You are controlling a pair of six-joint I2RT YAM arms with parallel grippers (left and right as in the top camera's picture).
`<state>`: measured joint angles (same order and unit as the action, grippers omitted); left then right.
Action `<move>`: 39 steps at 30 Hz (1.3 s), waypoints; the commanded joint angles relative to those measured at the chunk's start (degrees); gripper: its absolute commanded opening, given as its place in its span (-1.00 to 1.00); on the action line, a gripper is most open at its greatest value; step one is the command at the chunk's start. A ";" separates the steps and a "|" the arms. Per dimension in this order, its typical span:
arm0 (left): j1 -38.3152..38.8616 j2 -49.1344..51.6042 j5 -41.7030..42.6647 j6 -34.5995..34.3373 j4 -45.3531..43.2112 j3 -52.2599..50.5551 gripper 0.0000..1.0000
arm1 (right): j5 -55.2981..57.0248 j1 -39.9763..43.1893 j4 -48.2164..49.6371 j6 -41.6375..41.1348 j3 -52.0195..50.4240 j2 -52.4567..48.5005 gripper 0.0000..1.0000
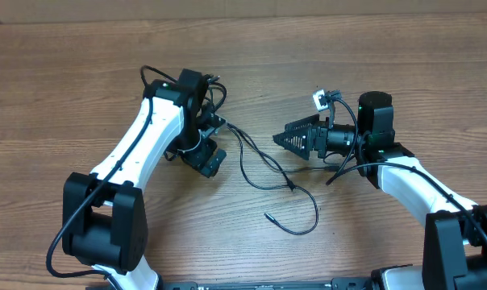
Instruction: Untangle cables
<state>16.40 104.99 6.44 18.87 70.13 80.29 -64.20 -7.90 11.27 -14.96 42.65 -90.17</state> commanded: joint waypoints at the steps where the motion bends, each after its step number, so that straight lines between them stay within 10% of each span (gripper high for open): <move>1: 0.15 -1.22 1.25 14.45 -6.14 -5.33 1.00 | 0.33 0.11 -1.51 0.04 0.17 0.46 1.00; 12: 0.13 -1.22 -7.65 17.14 -22.23 -10.99 0.69 | 0.31 0.09 -5.90 0.04 0.17 0.46 1.00; 39: -0.98 0.66 1.92 19.96 -25.16 -6.34 1.00 | 2.71 0.09 -5.86 0.09 0.17 0.46 1.00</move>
<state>16.12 104.95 6.92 37.74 45.01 74.43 -61.89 -7.90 5.10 -14.98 42.65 -90.17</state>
